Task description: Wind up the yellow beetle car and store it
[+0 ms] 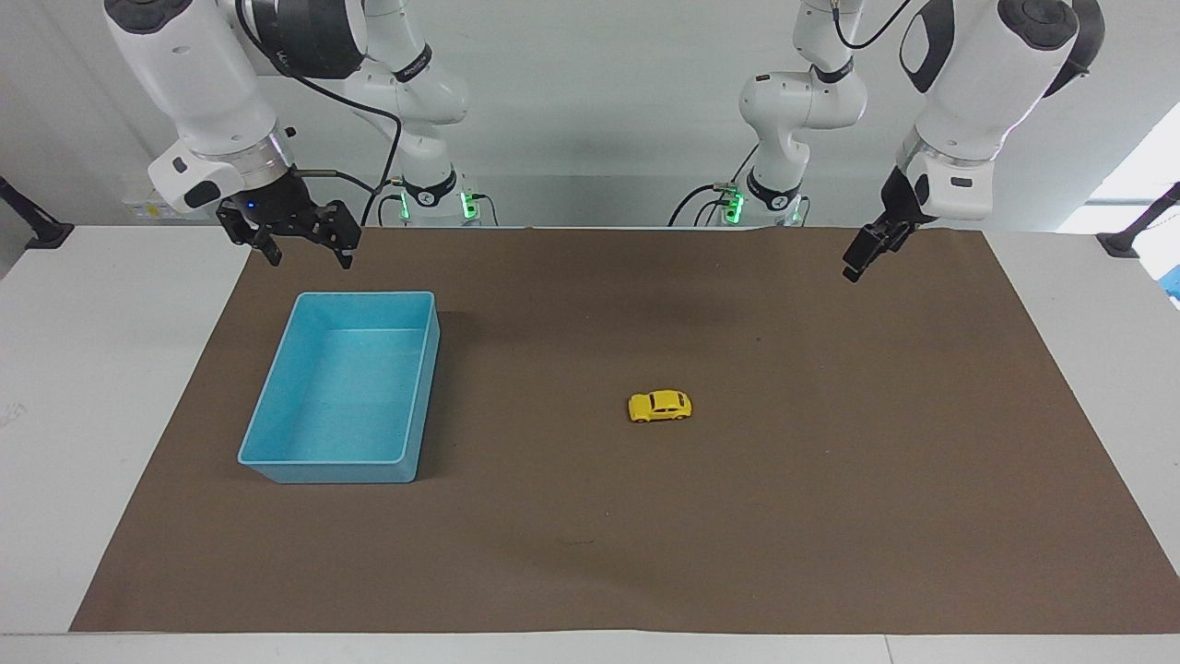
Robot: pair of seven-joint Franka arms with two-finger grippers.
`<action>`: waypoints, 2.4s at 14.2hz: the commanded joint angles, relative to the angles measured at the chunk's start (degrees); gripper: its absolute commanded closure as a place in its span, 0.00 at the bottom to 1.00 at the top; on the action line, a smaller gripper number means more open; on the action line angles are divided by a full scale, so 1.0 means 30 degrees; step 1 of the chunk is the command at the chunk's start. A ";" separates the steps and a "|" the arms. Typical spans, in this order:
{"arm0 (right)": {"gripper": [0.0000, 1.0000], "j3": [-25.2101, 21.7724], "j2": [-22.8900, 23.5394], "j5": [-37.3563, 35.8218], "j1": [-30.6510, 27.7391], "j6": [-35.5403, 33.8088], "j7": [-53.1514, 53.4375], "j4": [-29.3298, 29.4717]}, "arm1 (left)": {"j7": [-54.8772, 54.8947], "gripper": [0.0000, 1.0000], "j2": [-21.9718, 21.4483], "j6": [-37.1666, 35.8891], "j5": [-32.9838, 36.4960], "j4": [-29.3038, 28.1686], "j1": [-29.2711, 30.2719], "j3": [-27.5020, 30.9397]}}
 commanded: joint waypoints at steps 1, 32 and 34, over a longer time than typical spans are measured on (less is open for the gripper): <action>0.00 0.0104 -0.0130 0.0254 -0.0085 -0.0278 0.0083 -0.0117 | -0.4152 0.00 0.0154 0.1366 -0.0217 -0.0568 -0.0698 0.0259; 0.00 0.0134 -0.0276 0.0254 -0.0085 -0.0278 0.0054 -0.0321 | -2.7221 0.00 0.8824 1.3292 -0.0804 -0.1740 -0.8198 0.0376; 0.00 0.0134 -0.0276 0.0254 -0.0085 -0.0278 0.0054 -0.0322 | -2.7193 0.02 0.8857 1.3206 -0.0745 -0.1741 -0.8170 0.0377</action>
